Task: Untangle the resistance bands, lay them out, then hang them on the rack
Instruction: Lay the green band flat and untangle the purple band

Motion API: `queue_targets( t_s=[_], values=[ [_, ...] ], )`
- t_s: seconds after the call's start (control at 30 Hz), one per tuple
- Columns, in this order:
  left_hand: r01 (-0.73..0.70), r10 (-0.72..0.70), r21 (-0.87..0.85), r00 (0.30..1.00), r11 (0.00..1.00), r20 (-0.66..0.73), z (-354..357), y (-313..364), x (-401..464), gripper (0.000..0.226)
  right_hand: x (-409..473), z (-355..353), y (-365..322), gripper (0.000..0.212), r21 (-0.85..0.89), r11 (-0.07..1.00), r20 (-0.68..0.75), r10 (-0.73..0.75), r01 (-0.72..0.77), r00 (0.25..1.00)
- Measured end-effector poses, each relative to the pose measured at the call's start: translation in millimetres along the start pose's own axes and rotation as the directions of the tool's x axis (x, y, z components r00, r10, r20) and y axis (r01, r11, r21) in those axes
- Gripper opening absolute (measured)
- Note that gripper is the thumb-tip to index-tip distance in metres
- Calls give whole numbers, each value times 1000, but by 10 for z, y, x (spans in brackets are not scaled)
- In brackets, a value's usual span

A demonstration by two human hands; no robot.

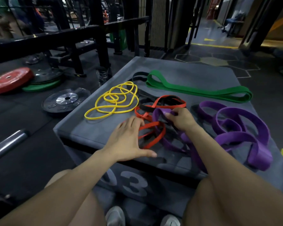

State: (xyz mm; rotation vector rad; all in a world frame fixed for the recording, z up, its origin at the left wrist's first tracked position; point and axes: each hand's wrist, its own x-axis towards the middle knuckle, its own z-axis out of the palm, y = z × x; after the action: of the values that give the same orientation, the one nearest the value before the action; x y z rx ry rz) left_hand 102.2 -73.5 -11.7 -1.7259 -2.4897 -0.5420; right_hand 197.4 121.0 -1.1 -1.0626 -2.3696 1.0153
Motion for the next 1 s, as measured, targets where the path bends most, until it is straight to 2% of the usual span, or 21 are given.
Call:
queue_targets(
  t_s=[0.07, 0.13, 0.2, 0.27, 0.33, 0.4, 0.5, 0.6, 0.67, 0.73, 0.83, 0.93, 1.0],
  values=[
    [22, -23, 128, 1000, 992, 12, 77, -10, 17, 79, -17, 0, -9, 25, -6, 1000, 4, -26, 26, 1000],
    [80, -78, 148, 997, 986, -16, 97, -52, 55, 62, -41, 15, -32, 22, -23, 997, 5, -67, 67, 998],
    [133, -129, 100, 991, 986, -45, 22, -123, 95, 39, -55, 1, -51, 14, -6, 996, -29, -88, 88, 996],
    [143, -141, 36, 988, 989, -64, -104, -222, 157, 22, -54, -31, -55, 24, 20, 996, -86, -81, 83, 993],
    [139, -147, -80, 984, 987, -102, -261, -310, 257, 12, -58, -65, -75, 23, 37, 995, -137, -92, 98, 986],
    [144, -165, -188, 981, 972, -102, -428, -350, 400, 9, -72, -89, -128, 21, 75, 986, -202, -131, 148, 971],
    [159, -189, -225, 975, 961, -118, -568, -317, 633, 8, -55, -90, -177, 20, 136, 968, -284, -167, 212, 944],
    [231, -277, -293, 953, 928, -124, -404, -276, 688, 28, -14, -81, -160, 22, 158, 972, -308, -119, 175, 944],
    [289, -350, -360, 930, 887, -114, -231, -332, 655, 30, 6, -86, -132, 26, 160, 977, -309, -87, 142, 947],
    [308, -417, -517, 902, 799, -108, -198, -424, 618, 21, 9, -91, -126, 26, 142, 980, -299, -90, 138, 950],
    [154, -453, -835, 883, 528, -123, -300, -425, 571, 11, 4, -58, -161, 18, 107, 980, -260, -133, 166, 956],
    [-58, -490, -965, 853, 256, -181, -366, -405, 573, 15, 15, 6, -212, 18, 94, 987, -239, -102, 127, 966],
    [-129, -572, -982, 799, 137, -185, -384, -451, 593, 15, 44, 20, -211, 19, 117, 991, -255, -33, 64, 967]
  ],
)
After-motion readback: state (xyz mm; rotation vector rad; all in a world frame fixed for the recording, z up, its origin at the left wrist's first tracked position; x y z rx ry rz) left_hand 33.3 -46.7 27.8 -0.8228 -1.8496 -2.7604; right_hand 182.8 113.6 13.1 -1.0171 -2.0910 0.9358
